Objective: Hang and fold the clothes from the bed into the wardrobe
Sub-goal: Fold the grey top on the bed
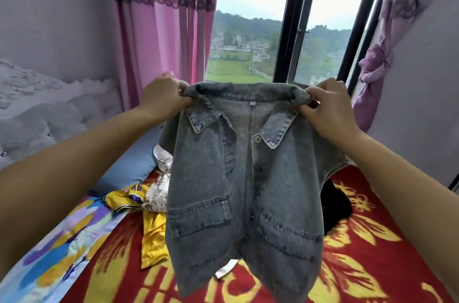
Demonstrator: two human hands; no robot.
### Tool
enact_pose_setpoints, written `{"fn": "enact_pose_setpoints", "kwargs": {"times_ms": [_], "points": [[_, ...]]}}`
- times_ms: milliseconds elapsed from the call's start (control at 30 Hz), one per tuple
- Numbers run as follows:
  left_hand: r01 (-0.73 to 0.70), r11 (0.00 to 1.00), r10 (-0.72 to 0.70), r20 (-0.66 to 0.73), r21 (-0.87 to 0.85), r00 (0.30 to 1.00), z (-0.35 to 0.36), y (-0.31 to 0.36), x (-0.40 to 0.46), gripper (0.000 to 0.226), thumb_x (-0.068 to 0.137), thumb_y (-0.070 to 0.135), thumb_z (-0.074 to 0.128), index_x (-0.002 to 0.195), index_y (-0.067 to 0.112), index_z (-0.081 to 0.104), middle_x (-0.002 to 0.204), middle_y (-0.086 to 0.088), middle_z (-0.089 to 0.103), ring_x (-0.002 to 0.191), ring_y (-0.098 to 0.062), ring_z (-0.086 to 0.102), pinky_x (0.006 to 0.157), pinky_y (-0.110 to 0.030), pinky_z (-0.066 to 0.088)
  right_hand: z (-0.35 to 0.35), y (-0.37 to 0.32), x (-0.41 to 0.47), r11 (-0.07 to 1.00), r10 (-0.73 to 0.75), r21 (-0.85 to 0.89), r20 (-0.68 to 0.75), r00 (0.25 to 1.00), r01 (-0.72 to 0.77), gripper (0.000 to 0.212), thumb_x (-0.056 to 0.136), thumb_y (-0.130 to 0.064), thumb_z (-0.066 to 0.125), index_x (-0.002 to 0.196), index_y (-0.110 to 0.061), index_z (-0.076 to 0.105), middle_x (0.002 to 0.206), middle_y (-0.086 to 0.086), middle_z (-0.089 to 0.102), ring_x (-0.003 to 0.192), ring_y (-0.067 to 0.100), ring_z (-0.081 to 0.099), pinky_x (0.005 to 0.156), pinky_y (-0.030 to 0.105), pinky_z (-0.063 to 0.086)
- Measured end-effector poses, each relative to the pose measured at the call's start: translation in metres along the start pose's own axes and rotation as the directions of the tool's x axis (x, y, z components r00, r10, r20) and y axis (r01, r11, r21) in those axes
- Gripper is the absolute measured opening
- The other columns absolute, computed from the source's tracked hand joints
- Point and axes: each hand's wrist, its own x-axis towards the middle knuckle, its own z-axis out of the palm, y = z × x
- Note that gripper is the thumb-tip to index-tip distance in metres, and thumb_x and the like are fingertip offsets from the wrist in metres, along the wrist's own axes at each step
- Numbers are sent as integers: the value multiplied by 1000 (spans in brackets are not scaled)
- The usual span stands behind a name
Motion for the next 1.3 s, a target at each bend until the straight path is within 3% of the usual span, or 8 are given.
{"fn": "enact_pose_setpoints", "kwargs": {"times_ms": [200,333,500,767,933,1033,1167,1300], "points": [[-175,951,202,86,-253,976,-3,-11,0,10,92,23,60,103,21,61,92,6,63,87,-16,58,71,-24,44,-8,10,-4,967,5,253,65,998,-22,13,92,-19,59,86,-15,49,67,-11,50,61,1,47,54,13,31],[-206,976,212,115,-67,970,8,-14,-1,10,93,30,58,91,20,58,74,8,60,74,-22,59,59,-24,40,-2,16,-2,999,-21,-45,174,984,30,19,92,-33,59,84,-19,49,81,13,64,72,31,57,59,31,22],[187,974,-149,258,-131,955,35,20,6,27,87,32,62,101,9,66,95,-9,66,91,-27,60,72,-33,42,34,-9,6,963,162,-252,273,948,-92,30,96,-36,50,104,-10,63,106,17,66,97,33,62,68,32,35],[681,433,-209,669,-591,714,52,87,-3,15,95,9,49,81,11,53,68,-4,50,53,-12,54,45,-24,52,58,-89,11,962,53,219,445,894,-166,43,103,-34,36,104,-6,69,109,15,69,102,30,61,76,27,38],[727,151,-49,730,-670,682,35,92,-7,13,95,5,39,92,3,52,77,-14,60,54,-17,67,48,-27,56,40,-81,9,869,-145,413,739,658,-272,53,94,-57,45,133,-22,52,125,-3,61,113,12,57,98,28,44],[649,402,-20,703,-646,711,30,84,-4,20,94,12,46,94,-2,61,84,-18,72,76,-23,72,67,-31,60,42,-66,6,843,-174,451,744,645,-293,49,91,-16,63,135,-17,42,120,5,59,110,20,57,91,29,50],[-25,930,126,253,-367,959,23,65,7,26,85,23,68,107,8,64,99,-9,67,91,-20,62,77,-24,48,41,-49,6,766,-157,498,757,634,-405,44,92,6,48,117,-29,53,97,-4,64,86,11,64,72,25,54],[-321,946,307,457,-48,835,23,59,16,110,69,47,78,151,29,7,147,-4,33,133,-22,33,108,-38,32,35,-43,6,698,-231,569,754,614,-435,49,95,7,43,109,-37,61,98,-6,70,89,11,68,74,25,54]]}}
